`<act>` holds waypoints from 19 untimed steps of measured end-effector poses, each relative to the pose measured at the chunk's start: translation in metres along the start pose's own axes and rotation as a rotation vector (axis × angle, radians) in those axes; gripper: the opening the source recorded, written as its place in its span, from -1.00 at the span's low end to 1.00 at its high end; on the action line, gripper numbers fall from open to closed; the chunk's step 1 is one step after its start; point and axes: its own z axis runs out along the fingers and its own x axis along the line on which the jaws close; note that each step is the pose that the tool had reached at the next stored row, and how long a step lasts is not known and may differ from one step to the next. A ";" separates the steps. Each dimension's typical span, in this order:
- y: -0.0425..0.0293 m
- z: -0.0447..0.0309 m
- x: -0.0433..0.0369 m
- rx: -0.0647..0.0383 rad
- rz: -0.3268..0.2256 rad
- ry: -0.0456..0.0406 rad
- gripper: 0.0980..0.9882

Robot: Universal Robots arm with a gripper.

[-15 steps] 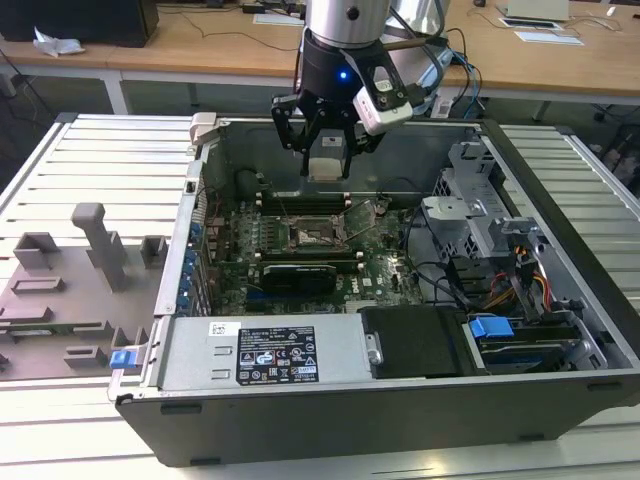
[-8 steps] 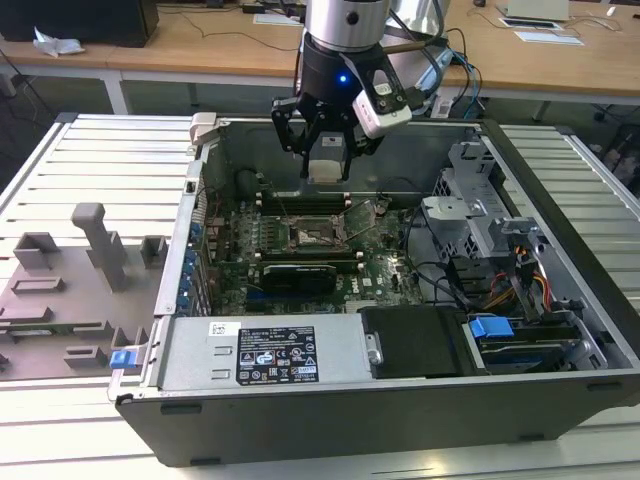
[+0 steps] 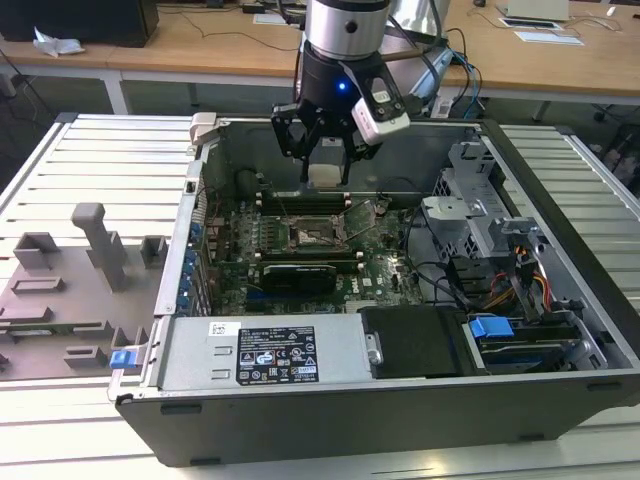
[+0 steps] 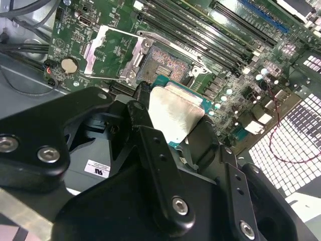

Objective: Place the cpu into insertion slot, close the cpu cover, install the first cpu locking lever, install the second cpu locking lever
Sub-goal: 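Place the cpu into insertion slot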

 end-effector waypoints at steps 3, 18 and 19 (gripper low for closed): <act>-0.0004 0.0048 -0.0001 0.000 0.000 0.0001 0.00; -0.0017 0.0215 -0.0014 0.014 0.000 -0.0003 0.00; -0.0018 0.0228 -0.0015 0.014 0.000 -0.0004 0.00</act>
